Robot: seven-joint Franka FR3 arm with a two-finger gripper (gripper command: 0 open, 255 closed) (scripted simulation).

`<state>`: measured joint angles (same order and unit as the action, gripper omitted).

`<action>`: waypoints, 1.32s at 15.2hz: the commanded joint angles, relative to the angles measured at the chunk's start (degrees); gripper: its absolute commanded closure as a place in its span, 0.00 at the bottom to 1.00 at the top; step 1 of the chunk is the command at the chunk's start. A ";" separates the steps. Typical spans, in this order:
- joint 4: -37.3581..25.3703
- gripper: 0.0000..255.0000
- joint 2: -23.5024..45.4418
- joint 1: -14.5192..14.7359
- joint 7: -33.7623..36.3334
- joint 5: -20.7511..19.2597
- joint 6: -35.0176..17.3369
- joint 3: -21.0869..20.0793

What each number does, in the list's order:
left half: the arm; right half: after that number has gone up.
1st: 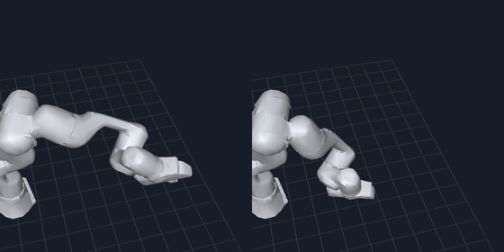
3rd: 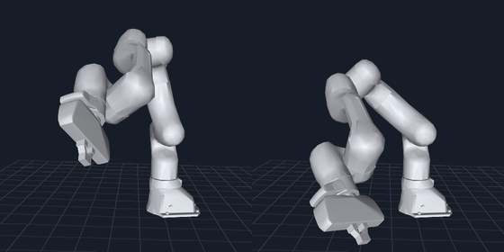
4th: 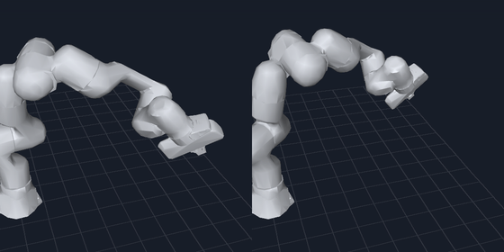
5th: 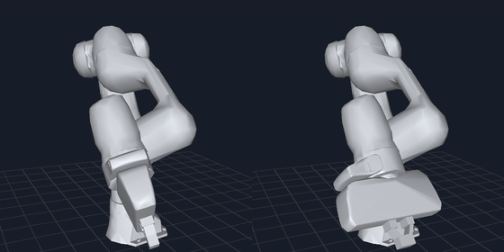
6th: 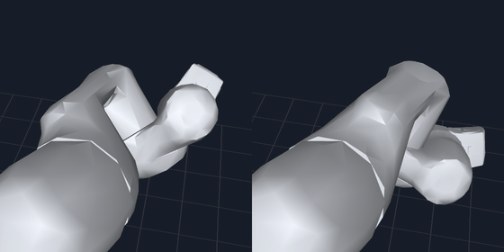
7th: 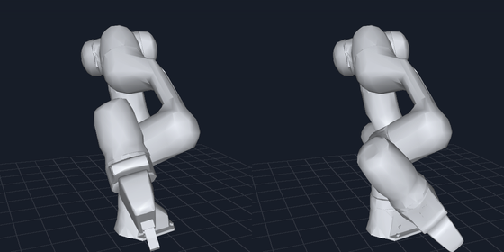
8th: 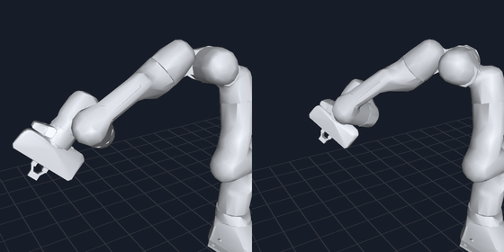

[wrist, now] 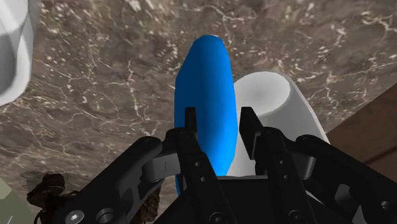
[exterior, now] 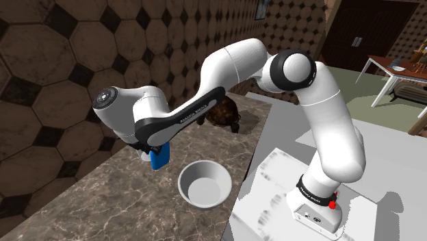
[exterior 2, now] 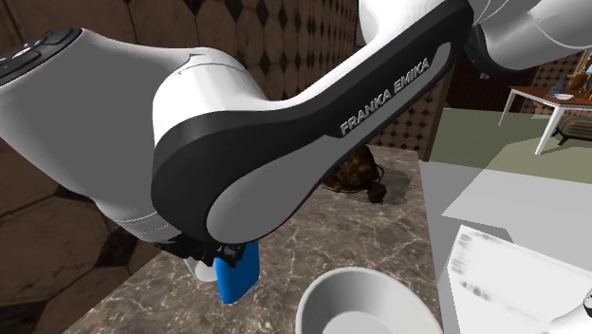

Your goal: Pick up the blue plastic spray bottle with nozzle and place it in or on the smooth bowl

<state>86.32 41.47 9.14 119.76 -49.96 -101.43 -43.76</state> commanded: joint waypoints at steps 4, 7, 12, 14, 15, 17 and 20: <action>-1.55 1.00 -1.47 -0.06 -1.49 1.21 2.35 -0.79; -2.44 1.00 -2.39 -0.12 -2.36 1.91 3.74 -1.25; -4.23 1.00 -3.76 -0.08 -3.84 2.98 6.18 -1.92; -5.06 1.00 -4.24 -0.01 -4.44 3.36 7.21 -2.14; -5.50 1.00 -4.47 0.04 -4.74 3.54 7.73 -2.25; -6.44 1.00 -4.88 0.17 -5.34 3.87 8.79 -2.44; -7.98 1.00 -5.43 0.45 -6.25 4.31 10.45 -2.68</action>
<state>78.70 36.36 9.63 113.85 -45.85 -91.51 -46.31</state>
